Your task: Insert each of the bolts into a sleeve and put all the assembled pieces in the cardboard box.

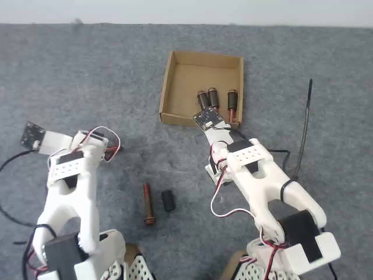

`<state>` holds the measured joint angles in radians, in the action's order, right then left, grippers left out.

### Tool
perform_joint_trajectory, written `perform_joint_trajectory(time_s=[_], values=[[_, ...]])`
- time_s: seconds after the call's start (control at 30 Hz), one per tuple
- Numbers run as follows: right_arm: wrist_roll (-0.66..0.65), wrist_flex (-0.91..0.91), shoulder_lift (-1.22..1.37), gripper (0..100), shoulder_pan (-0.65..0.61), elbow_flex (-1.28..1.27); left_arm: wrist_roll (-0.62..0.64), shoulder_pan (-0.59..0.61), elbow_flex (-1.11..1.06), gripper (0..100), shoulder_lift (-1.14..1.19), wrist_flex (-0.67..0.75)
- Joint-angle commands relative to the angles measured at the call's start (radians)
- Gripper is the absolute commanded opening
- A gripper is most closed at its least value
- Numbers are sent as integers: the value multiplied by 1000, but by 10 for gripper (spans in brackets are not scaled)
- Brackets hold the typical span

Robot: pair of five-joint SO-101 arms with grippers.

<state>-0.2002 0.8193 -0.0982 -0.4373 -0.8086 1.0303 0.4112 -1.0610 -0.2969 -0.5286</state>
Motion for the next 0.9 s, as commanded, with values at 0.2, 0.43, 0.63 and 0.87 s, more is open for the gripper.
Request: perform_joint_trajectory(time_s=[0.2, 0.43, 0.63, 0.87], values=[[-12, -12, 2, 6, 12, 37, 20, 44, 165, 152, 173, -55], [-12, -12, 2, 6, 12, 37, 44, 66, 275, 152, 270, -124], [-14, -12, 2, 6, 10, 37, 32, 41, 278, 120, 276, -118], [-14, -12, 2, 6, 10, 37, -21, 26, 265, 10, 270, -83]])
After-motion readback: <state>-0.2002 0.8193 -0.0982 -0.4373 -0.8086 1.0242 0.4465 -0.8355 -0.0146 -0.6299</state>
